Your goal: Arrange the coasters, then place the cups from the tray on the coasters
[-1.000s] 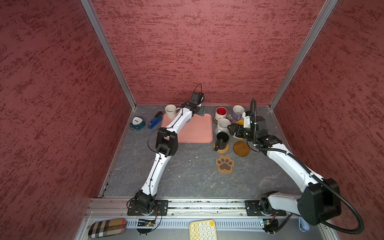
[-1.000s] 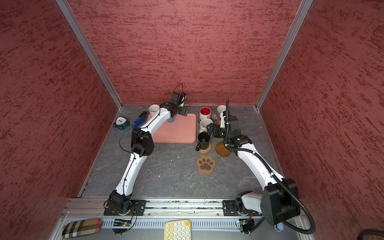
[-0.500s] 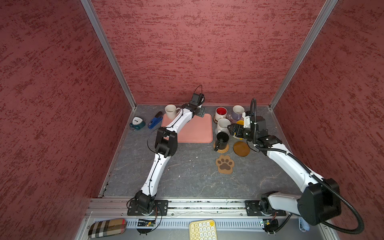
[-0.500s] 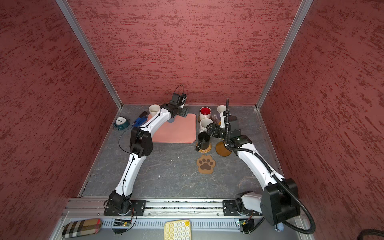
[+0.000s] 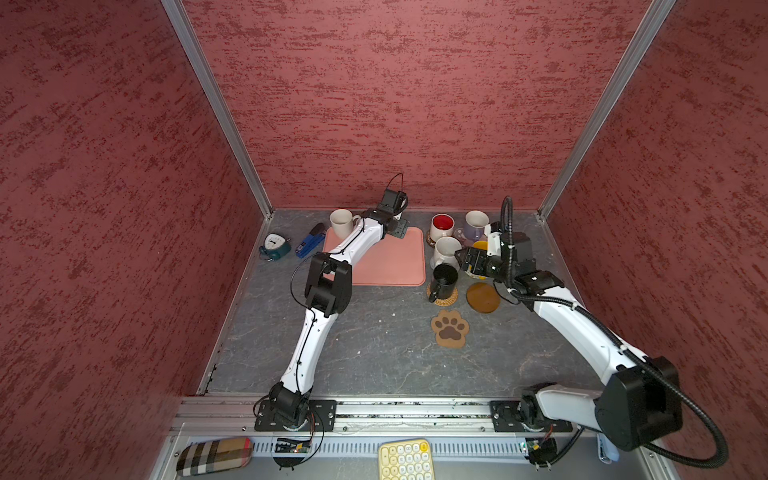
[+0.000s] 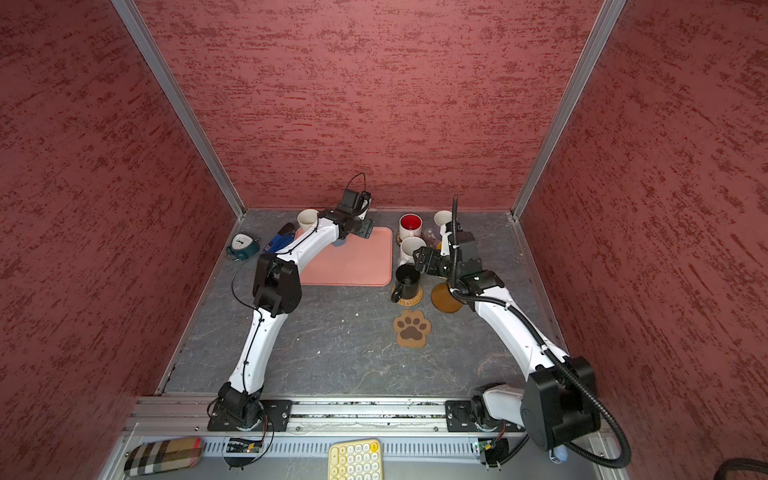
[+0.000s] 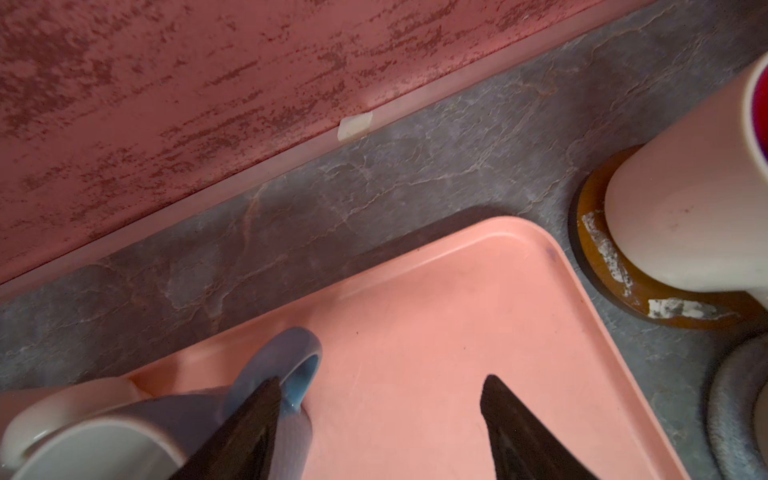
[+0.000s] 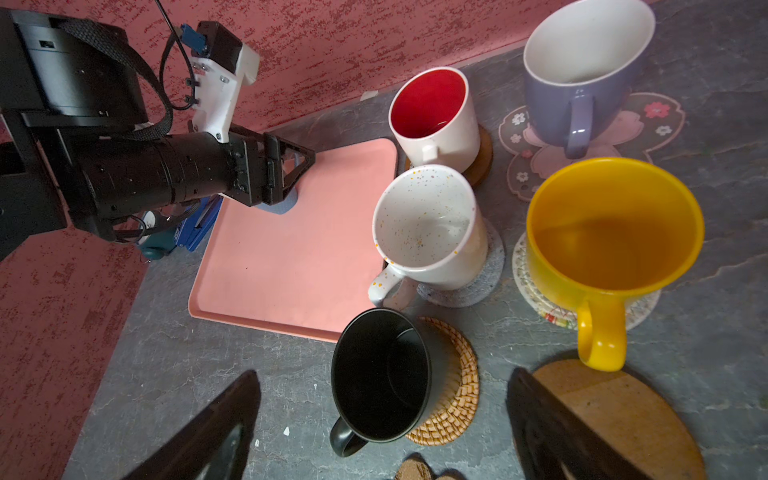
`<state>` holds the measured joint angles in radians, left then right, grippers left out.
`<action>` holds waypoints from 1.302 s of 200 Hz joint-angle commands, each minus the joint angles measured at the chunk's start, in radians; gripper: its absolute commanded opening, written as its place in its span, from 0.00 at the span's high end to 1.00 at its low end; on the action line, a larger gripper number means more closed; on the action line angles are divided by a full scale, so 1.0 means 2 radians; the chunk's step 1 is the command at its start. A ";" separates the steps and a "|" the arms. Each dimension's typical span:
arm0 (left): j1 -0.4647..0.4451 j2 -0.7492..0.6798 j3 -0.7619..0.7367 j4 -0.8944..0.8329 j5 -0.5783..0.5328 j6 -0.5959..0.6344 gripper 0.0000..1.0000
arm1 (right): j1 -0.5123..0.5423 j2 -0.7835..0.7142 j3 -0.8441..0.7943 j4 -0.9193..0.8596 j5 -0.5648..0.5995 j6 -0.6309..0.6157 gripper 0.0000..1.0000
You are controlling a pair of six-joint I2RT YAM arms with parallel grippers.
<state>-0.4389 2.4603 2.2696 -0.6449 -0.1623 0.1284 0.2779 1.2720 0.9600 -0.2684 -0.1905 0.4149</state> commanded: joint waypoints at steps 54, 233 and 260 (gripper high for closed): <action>-0.008 -0.085 -0.091 0.022 -0.006 -0.018 0.26 | 0.003 0.007 0.009 0.007 0.001 -0.001 0.07; -0.021 -0.280 -0.474 0.136 0.060 -0.221 0.90 | 0.019 -0.039 0.007 -0.026 0.020 -0.004 0.08; -0.016 -0.261 -0.485 0.142 0.067 -0.225 0.94 | 0.025 -0.053 0.000 -0.030 0.028 -0.001 0.07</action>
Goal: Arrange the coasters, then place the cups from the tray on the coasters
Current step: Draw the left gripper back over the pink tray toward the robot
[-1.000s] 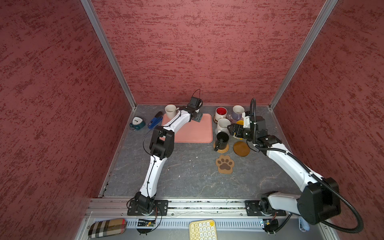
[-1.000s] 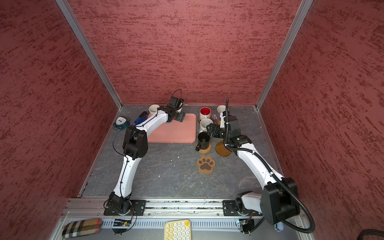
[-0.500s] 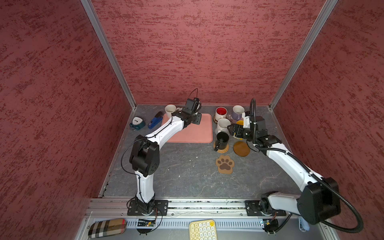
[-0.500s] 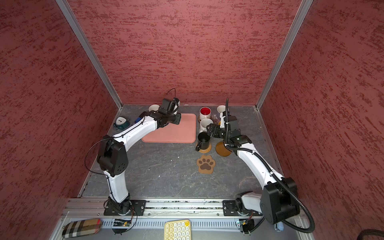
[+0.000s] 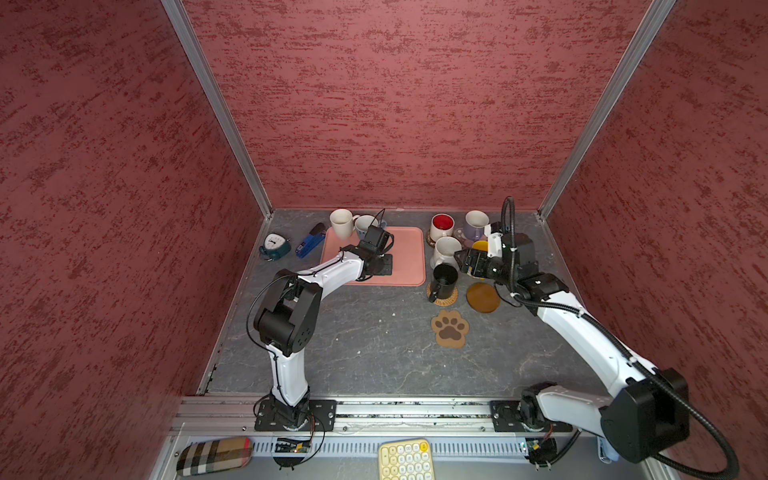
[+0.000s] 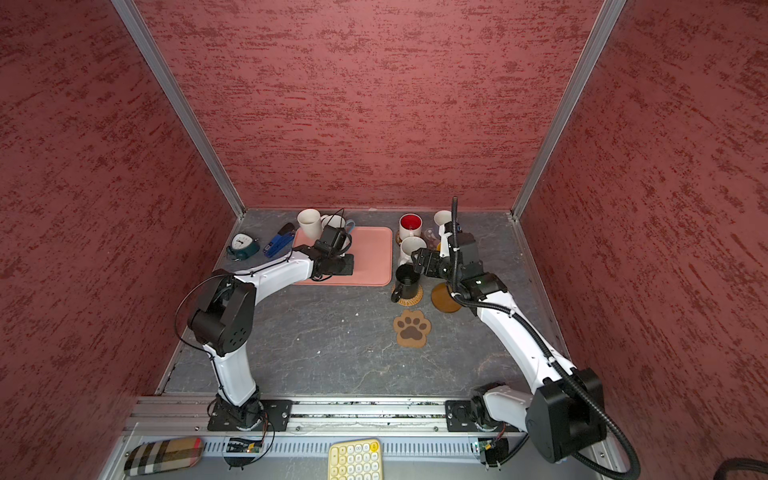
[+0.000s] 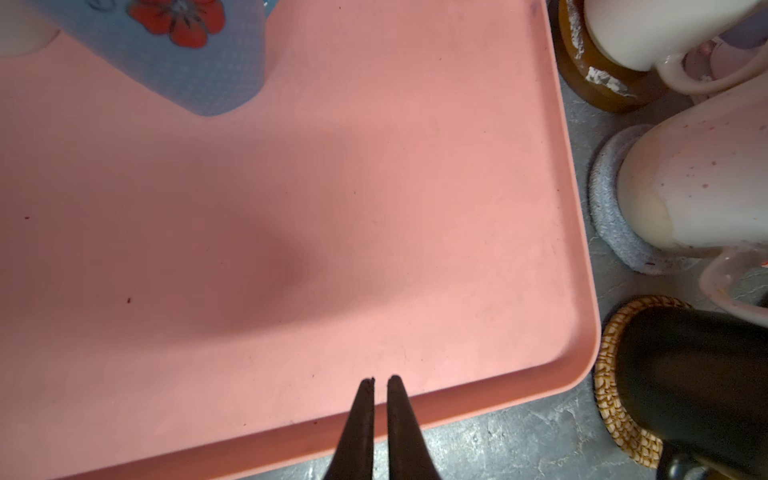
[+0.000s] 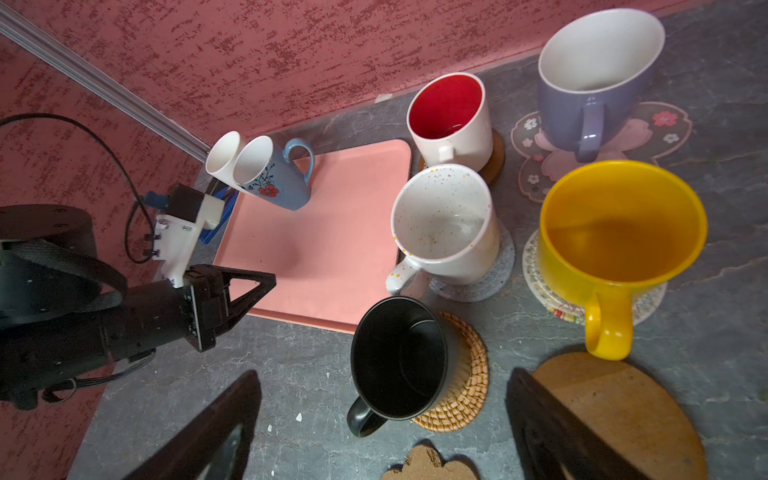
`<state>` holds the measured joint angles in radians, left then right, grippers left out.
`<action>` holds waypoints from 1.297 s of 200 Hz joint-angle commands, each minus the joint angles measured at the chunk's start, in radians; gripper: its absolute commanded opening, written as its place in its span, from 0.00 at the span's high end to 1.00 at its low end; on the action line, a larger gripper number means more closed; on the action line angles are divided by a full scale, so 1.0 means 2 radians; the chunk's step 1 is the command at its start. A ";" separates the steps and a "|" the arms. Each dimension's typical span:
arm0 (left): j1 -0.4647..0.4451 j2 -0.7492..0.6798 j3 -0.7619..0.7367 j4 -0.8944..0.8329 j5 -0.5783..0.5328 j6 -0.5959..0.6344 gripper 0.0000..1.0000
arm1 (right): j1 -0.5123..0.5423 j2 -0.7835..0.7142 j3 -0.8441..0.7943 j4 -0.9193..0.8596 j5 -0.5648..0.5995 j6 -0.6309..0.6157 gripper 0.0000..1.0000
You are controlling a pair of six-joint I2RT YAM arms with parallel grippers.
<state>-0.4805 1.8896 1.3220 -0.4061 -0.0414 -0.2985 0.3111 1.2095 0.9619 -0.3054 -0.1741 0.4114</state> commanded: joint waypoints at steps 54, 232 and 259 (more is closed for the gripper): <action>0.003 0.028 -0.057 0.053 0.018 -0.031 0.95 | 0.017 -0.032 -0.006 -0.022 0.030 0.002 0.07; -0.012 -0.030 -0.185 0.102 0.017 -0.075 0.92 | 0.039 -0.028 -0.010 -0.017 0.049 0.010 0.08; -0.018 -0.037 -0.204 0.110 0.016 -0.085 0.93 | 0.042 -0.025 -0.008 -0.016 0.050 0.009 0.08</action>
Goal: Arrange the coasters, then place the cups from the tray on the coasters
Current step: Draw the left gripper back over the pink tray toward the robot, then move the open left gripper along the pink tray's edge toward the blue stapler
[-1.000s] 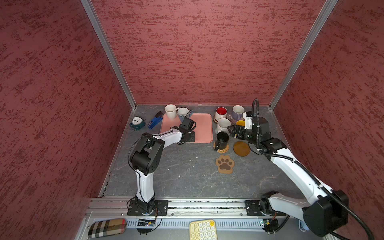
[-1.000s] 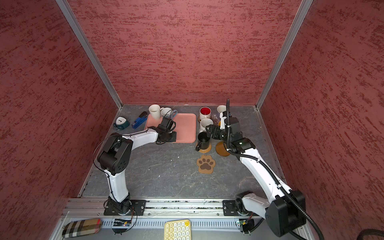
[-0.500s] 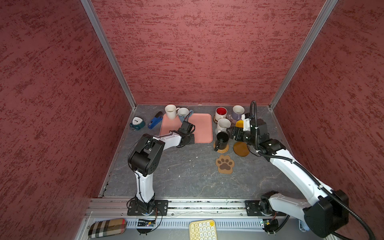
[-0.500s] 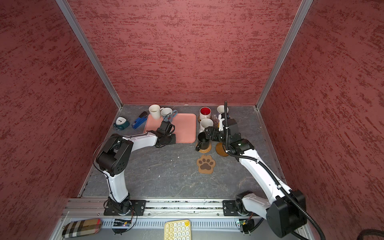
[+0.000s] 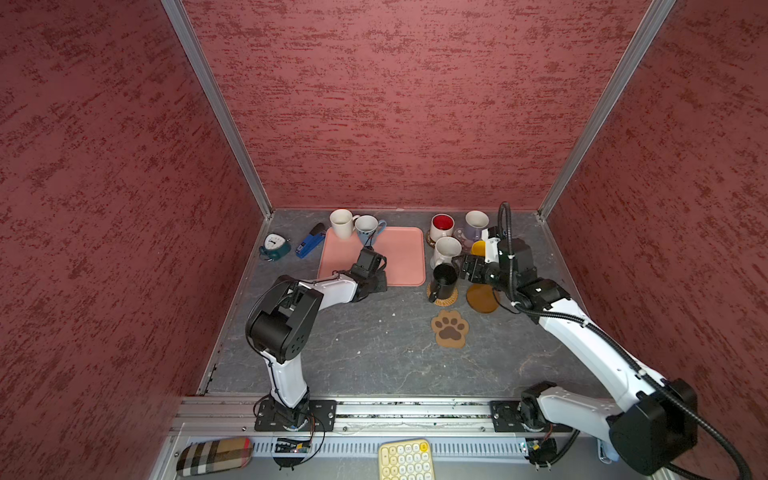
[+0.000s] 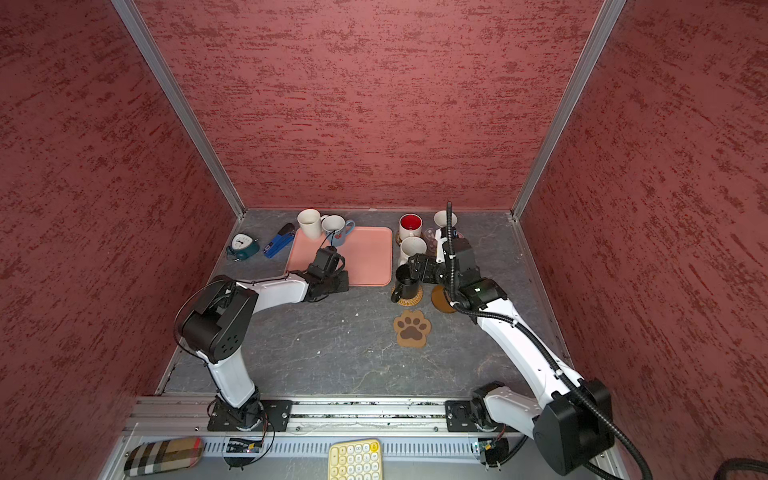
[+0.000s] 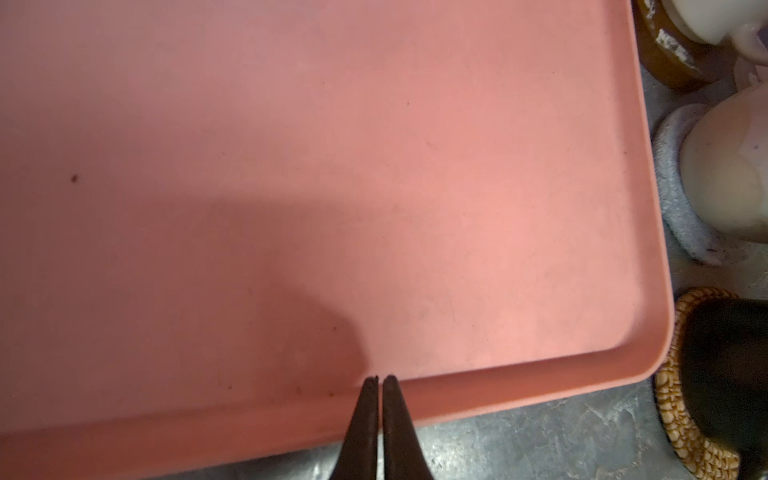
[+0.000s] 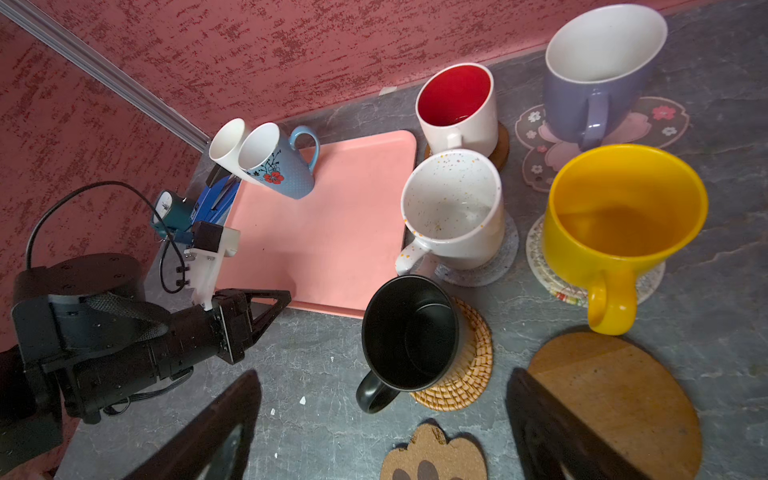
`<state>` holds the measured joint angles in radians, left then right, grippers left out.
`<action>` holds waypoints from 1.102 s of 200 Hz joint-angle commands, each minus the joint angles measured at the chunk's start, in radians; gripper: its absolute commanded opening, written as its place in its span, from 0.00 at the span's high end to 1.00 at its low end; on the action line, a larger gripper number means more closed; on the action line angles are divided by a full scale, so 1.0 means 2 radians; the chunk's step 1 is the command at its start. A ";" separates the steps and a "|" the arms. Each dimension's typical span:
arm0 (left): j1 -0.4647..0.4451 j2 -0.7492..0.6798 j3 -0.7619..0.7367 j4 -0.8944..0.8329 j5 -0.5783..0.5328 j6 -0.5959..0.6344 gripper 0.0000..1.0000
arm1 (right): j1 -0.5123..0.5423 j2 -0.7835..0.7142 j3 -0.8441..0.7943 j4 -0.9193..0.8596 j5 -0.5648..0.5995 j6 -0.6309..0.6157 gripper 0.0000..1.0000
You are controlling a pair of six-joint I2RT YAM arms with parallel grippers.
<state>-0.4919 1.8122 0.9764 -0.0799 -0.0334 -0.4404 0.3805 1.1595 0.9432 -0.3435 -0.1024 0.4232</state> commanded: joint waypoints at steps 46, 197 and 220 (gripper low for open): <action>-0.010 -0.027 -0.040 -0.064 0.006 -0.031 0.89 | 0.009 0.005 0.001 0.005 0.016 0.002 0.07; 0.034 -0.042 -0.020 -0.074 0.007 -0.025 0.90 | 0.011 0.006 -0.001 0.007 0.018 -0.005 0.07; 0.036 -0.040 -0.006 -0.083 0.004 -0.016 0.90 | 0.011 0.008 0.000 0.008 0.017 -0.004 0.07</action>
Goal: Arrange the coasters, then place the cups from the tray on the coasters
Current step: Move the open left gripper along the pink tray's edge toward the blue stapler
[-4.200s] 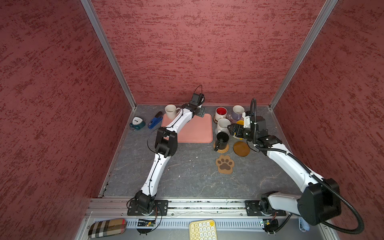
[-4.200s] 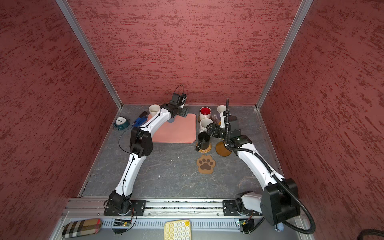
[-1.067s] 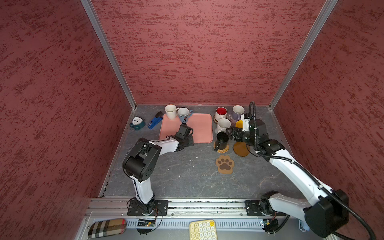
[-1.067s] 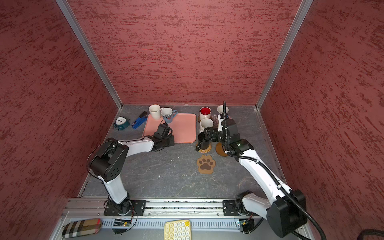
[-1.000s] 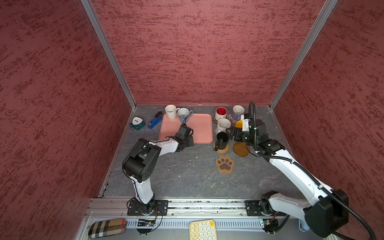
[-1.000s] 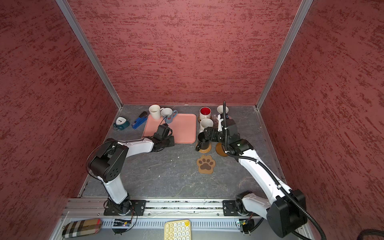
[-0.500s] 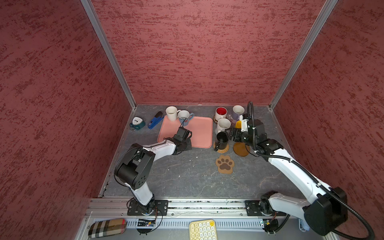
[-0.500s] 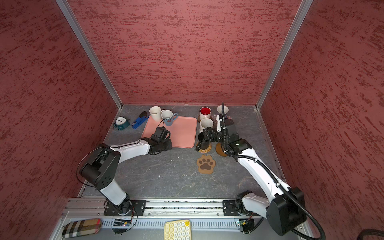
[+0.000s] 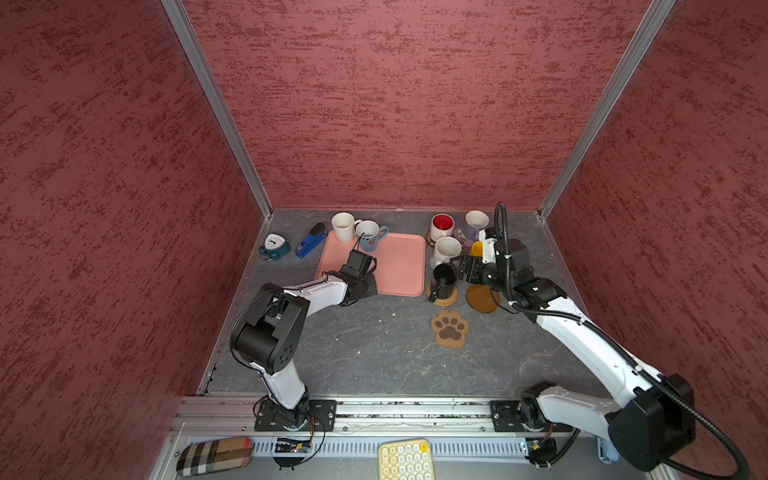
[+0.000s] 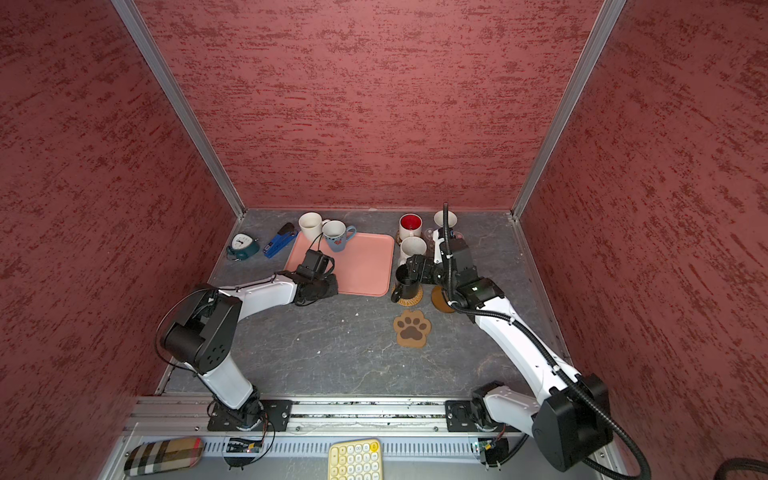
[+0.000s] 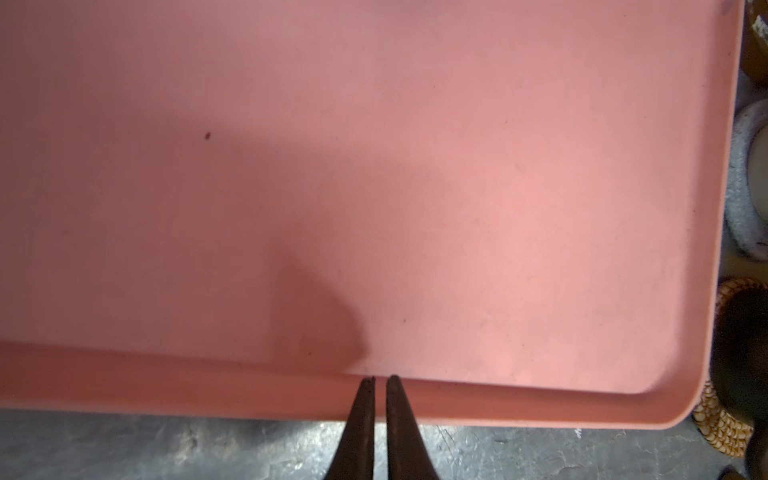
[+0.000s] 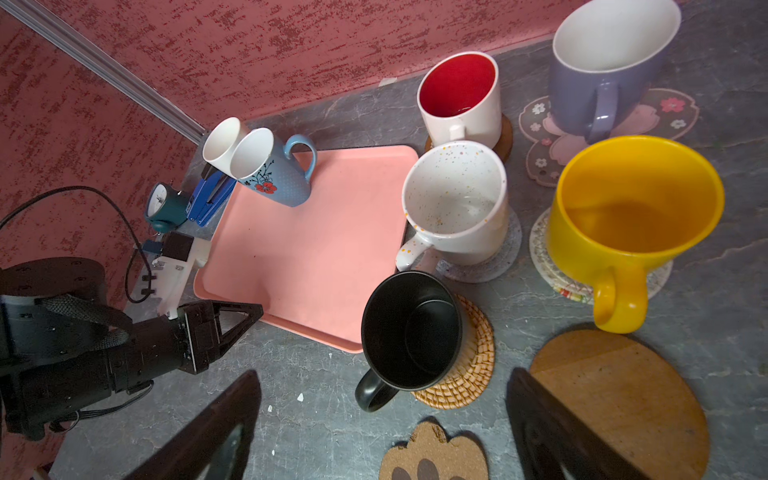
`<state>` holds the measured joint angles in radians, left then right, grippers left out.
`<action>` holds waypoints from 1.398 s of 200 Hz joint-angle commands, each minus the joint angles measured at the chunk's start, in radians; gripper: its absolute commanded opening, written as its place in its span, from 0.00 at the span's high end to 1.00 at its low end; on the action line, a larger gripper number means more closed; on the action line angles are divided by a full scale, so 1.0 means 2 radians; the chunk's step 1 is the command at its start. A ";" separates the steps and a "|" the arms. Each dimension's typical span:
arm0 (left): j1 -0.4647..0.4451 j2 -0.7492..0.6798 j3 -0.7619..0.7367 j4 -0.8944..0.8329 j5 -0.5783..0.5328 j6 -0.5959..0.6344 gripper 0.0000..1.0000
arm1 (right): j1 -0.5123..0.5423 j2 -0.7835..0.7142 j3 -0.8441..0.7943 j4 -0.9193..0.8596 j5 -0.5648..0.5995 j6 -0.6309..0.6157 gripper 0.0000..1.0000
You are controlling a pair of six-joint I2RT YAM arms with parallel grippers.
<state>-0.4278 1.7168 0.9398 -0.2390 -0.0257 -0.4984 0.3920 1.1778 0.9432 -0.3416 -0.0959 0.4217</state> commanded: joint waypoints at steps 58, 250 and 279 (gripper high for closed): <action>0.020 0.041 0.021 0.004 0.005 0.024 0.93 | 0.006 0.003 0.003 0.007 0.013 -0.003 0.07; -0.026 -0.064 -0.093 0.028 -0.008 -0.004 0.95 | 0.015 0.083 0.074 0.001 0.007 -0.025 0.07; -0.008 -0.121 -0.075 -0.021 -0.019 -0.010 0.81 | 0.016 0.088 0.079 0.002 0.006 -0.026 0.08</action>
<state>-0.4767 1.5726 0.7506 -0.1837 -0.0360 -0.5034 0.4129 1.3422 1.0576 -0.3424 -0.0959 0.3851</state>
